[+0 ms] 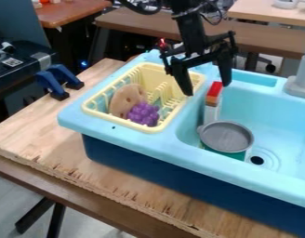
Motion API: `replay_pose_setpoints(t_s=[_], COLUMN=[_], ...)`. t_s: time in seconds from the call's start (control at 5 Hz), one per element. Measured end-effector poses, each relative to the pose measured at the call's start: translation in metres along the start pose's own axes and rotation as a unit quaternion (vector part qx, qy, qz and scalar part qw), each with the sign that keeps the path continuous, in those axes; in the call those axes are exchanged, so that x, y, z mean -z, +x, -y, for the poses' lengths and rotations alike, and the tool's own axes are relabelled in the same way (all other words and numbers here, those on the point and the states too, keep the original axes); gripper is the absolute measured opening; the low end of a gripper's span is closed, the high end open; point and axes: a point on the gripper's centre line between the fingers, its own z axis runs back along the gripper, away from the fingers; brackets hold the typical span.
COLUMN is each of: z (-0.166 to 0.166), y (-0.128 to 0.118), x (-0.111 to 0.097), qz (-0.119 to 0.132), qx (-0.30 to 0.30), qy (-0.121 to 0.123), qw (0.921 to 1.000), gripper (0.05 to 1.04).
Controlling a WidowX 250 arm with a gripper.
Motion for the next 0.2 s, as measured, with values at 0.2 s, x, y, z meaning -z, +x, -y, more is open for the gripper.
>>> replay_pose_setpoints(t_s=[0.2], z=[0.0036], y=[-0.0128], x=[-0.0106], qz=[-0.014], qx=[0.025], qy=[0.028], qw=[0.9992], gripper=[1.002])
